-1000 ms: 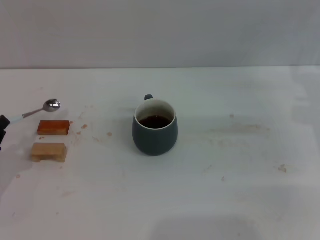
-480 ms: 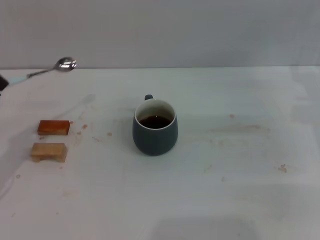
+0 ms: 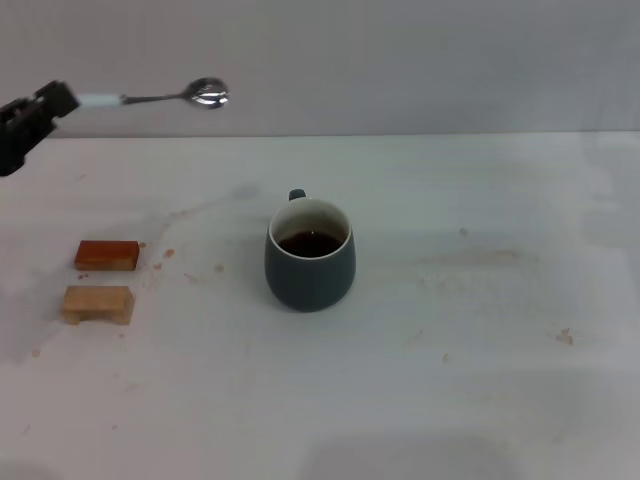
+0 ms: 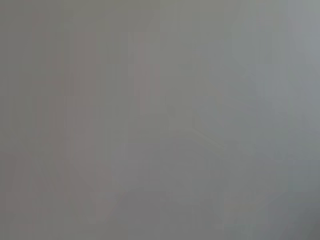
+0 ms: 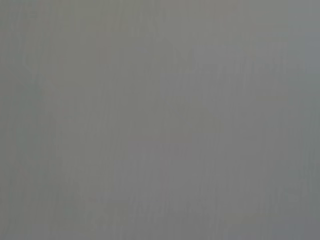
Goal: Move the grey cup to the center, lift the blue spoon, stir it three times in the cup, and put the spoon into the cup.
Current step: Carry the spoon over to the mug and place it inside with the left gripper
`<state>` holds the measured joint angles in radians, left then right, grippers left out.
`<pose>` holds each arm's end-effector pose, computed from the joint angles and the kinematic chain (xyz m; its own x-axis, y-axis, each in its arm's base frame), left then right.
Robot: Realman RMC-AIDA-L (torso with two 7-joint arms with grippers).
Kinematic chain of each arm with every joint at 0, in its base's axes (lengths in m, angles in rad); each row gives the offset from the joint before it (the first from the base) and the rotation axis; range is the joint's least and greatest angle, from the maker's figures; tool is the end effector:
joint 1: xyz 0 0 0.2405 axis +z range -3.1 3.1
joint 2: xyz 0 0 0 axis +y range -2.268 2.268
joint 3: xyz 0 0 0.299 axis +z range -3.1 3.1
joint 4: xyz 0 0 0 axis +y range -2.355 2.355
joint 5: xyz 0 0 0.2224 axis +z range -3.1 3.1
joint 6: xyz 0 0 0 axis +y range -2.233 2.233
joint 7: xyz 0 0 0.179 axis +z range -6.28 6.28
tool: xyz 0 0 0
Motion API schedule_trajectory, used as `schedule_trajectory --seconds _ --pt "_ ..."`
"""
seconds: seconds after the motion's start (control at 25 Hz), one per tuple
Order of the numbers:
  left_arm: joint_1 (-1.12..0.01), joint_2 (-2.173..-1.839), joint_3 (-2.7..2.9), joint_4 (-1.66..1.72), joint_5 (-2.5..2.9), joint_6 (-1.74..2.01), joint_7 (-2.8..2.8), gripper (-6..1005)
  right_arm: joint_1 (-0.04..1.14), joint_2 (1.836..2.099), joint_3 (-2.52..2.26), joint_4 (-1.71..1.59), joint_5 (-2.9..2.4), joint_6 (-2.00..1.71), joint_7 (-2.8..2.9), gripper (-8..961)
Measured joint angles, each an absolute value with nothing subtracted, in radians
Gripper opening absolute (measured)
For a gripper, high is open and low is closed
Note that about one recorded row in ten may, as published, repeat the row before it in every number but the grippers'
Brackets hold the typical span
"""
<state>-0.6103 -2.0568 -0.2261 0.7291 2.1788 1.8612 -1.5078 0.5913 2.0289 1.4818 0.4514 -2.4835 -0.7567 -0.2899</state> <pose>-0.3104 0.3733 0.0739 0.4054 0.2186 0.8876 0.7205 -0.6741 -0.1630 0.3092 0.5051 0.0346 0.8288 0.0955 -0.5513 -0.5587 0.0880 -0.8247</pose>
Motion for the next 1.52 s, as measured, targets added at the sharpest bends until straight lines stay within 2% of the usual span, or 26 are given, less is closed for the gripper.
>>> schedule_trajectory --seconds 0.52,1.08,1.52 --pt "-0.615 -2.067 0.143 0.841 2.071 1.815 -1.559 144 0.58 2.037 1.494 0.449 -2.48 -0.756 -0.29 544" --pt "-0.58 -2.07 0.522 0.851 2.057 1.567 -1.563 144 0.57 2.055 1.494 0.452 -2.482 -0.763 -0.29 544" --pt "-0.564 -2.065 0.607 0.857 2.064 1.528 -1.565 145 0.569 2.061 1.494 0.454 -2.482 -0.764 -0.29 545"
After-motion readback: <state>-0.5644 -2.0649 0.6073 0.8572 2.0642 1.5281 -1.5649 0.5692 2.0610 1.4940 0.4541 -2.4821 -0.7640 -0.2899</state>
